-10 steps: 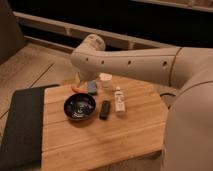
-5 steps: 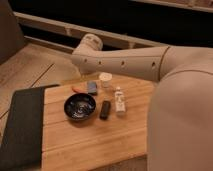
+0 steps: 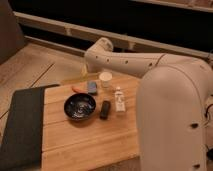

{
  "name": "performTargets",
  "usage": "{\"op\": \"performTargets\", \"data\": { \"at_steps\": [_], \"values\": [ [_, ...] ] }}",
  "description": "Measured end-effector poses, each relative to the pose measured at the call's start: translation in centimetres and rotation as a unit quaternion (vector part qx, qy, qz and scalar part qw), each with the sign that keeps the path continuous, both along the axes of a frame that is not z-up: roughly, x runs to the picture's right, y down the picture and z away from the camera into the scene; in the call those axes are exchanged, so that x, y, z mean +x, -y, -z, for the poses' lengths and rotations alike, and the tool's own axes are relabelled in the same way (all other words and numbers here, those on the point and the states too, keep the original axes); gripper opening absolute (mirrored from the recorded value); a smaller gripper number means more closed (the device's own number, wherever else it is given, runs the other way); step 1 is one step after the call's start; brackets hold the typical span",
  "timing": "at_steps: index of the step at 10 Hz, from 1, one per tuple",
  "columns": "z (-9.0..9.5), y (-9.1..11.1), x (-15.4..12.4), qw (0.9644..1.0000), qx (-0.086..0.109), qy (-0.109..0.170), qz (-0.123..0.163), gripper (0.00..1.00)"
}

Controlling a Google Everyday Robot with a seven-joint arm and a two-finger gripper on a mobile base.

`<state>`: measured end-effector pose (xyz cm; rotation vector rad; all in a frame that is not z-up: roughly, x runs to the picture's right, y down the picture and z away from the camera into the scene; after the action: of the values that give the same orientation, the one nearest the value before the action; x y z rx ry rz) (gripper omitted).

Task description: Place the white sponge in the ceramic bowl

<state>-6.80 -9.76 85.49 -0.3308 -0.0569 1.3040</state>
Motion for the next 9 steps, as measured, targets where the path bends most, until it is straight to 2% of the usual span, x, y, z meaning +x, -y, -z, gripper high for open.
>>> {"op": "performTargets", "data": {
  "at_steps": [1,2,3,5,6,9],
  "values": [
    [-1.7,-0.4,0.0,0.9998,-0.012,0.009,-0.010,0.65],
    [-2.4,-0.9,-0.4,0.9996,-0.022,0.016,-0.012,0.65],
    [-3.6,-2.0,-1.6,0.9987,-0.040,0.030,-0.011,0.65],
    [-4.7,-3.7,-3.2,0.9970,-0.065,0.043,0.002,0.65],
    [-5.0,-4.3,-3.5,0.9962,-0.074,0.045,0.010,0.65],
    [-6.8,-6.5,-2.1,0.9931,-0.110,0.021,0.033,0.65]
  ]
}}
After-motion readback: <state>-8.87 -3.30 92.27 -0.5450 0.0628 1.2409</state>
